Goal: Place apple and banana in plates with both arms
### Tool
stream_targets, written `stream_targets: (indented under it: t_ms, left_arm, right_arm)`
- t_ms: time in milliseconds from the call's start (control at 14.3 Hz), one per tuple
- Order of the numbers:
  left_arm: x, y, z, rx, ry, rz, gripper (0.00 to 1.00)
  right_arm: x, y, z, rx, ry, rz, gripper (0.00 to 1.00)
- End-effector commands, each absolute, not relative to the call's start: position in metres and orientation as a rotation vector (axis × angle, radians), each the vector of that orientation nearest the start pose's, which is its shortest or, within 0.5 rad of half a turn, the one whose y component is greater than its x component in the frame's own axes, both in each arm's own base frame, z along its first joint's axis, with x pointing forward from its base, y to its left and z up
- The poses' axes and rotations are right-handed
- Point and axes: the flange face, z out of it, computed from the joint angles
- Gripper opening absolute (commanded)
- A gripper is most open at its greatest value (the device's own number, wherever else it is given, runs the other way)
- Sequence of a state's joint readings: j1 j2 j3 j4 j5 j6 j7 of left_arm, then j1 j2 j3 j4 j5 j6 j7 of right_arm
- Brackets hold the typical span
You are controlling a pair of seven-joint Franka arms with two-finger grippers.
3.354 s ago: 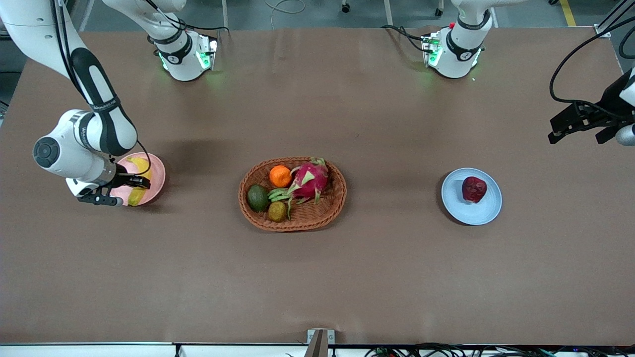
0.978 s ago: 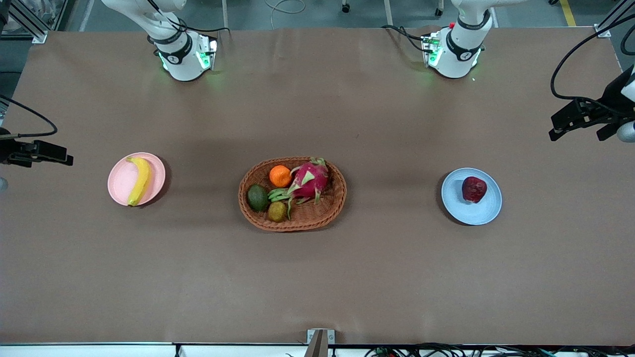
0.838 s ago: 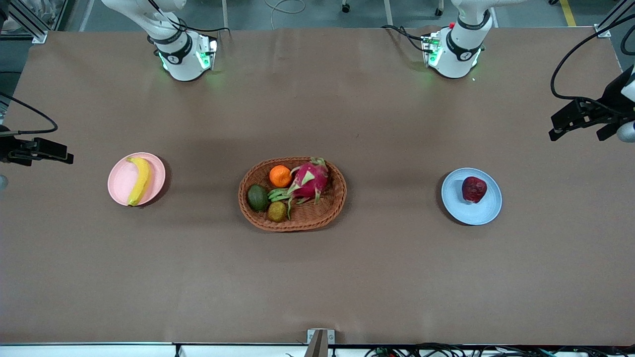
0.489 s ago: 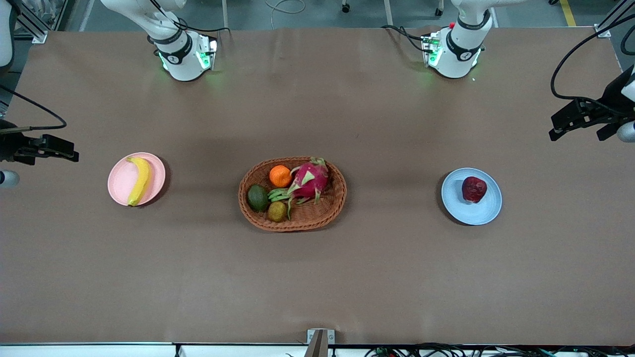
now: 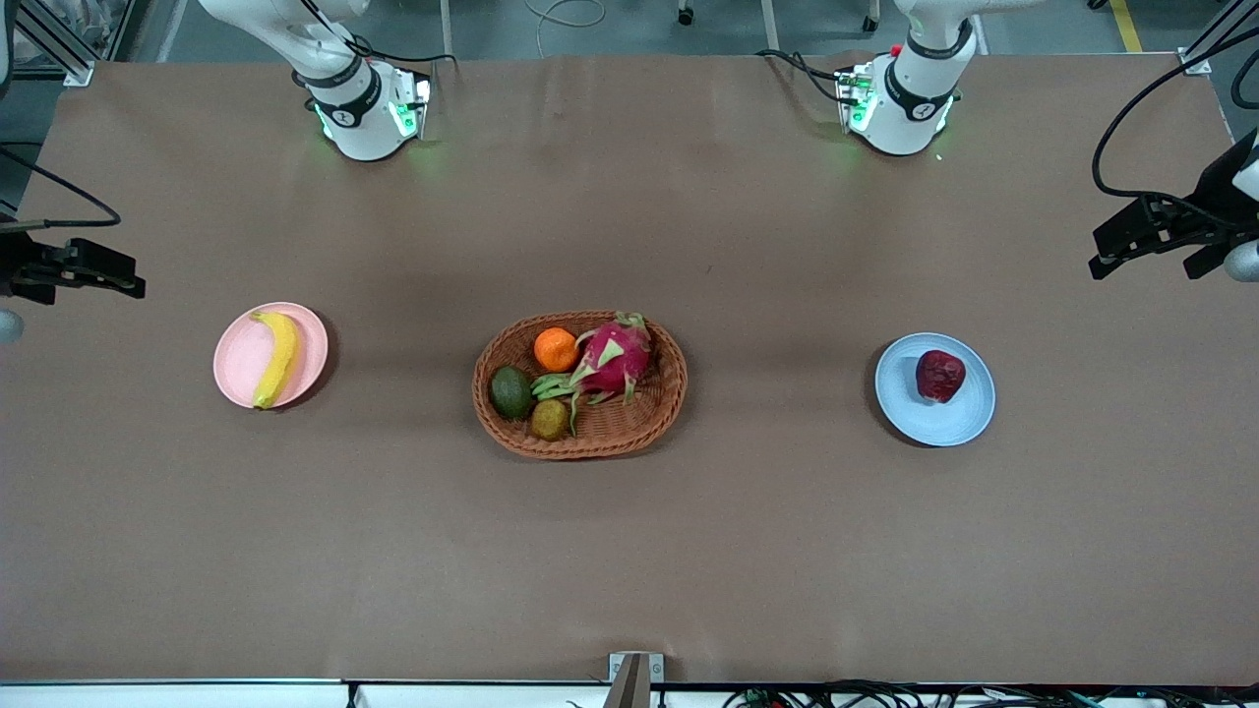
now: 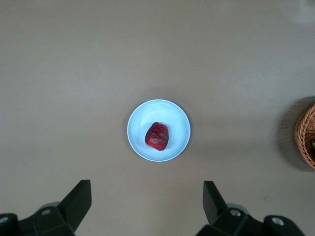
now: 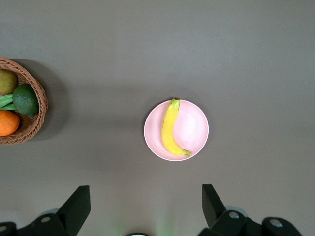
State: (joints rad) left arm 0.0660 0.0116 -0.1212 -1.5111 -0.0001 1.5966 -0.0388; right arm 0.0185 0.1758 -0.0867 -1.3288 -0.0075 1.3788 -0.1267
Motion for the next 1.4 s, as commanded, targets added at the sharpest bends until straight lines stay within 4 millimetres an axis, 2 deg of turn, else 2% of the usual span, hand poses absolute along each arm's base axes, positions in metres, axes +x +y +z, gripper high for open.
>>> stream_targets:
  t_ms: [0, 140, 419, 1118, 1328]
  left_arm:
    - [0.557, -0.03, 0.656, -3.158, 0.037, -0.113, 1.0]
    - [0.557, -0.03, 0.656, -3.158, 0.037, -0.113, 1.0]
    - [0.557, -0.03, 0.656, -3.158, 0.039, -0.113, 1.0]
    - [0.557, -0.03, 0.656, -3.158, 0.039, -0.113, 1.0]
    - [0.557, -0.03, 0.656, -3.158, 0.042, -0.113, 1.0]
  right_arm:
    - [0.557, -0.052, 0.634, -3.132, -0.052, 0.178, 1.0]
    - [0.548, -0.046, 0.646, -3.132, -0.071, 0.159, 1.0]
    - [0.516, -0.042, 0.664, -3.128, -0.088, 0.129, 1.0]
    - [0.518, -0.021, 0.659, -3.132, -0.155, 0.101, 1.0]
    - [0.519, -0.022, 0.658, -3.132, -0.153, 0.099, 1.0]
